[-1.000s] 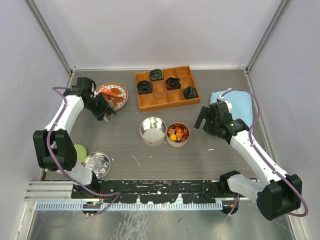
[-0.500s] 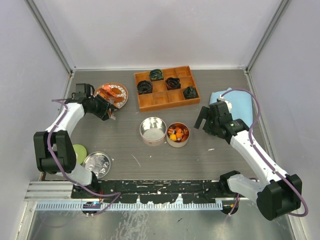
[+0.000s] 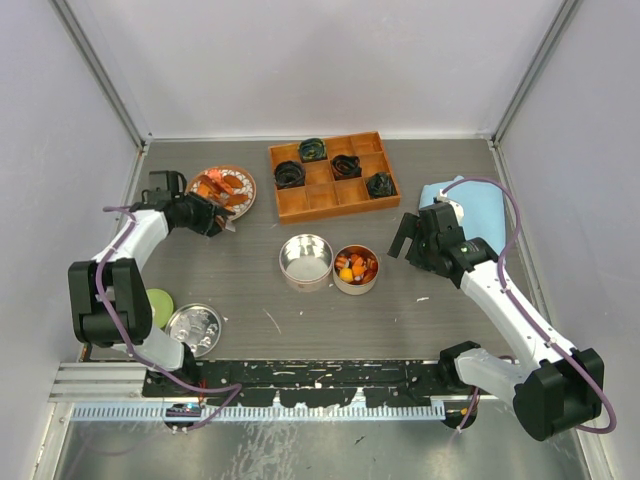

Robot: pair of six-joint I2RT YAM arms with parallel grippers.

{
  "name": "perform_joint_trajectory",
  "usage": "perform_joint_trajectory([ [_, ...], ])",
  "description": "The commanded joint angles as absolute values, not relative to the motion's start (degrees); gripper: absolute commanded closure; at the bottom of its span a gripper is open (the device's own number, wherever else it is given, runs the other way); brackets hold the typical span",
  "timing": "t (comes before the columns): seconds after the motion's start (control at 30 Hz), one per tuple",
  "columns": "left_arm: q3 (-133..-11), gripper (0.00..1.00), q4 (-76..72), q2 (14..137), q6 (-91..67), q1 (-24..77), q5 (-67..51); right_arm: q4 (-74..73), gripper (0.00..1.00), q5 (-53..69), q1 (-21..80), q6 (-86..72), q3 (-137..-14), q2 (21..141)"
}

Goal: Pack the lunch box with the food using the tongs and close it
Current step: Pick up the fake food from the plate.

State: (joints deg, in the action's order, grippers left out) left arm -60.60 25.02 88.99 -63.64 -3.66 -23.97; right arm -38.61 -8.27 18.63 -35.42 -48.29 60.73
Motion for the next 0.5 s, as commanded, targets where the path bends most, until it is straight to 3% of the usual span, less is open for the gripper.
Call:
perform_joint_trajectory([
  [0.0, -61.1, 0.65, 19.6, 89.0, -64.0, -4.3, -26.3, -37.0, 0.00, -9.1, 18.4, -34.5, -48.9, 59.6],
  [0.47, -59.4, 0.78, 21.1, 83.5, -63.4, -5.1, -25.0, -37.0, 0.00, -8.8, 18.4, -34.7, -49.1, 59.4],
])
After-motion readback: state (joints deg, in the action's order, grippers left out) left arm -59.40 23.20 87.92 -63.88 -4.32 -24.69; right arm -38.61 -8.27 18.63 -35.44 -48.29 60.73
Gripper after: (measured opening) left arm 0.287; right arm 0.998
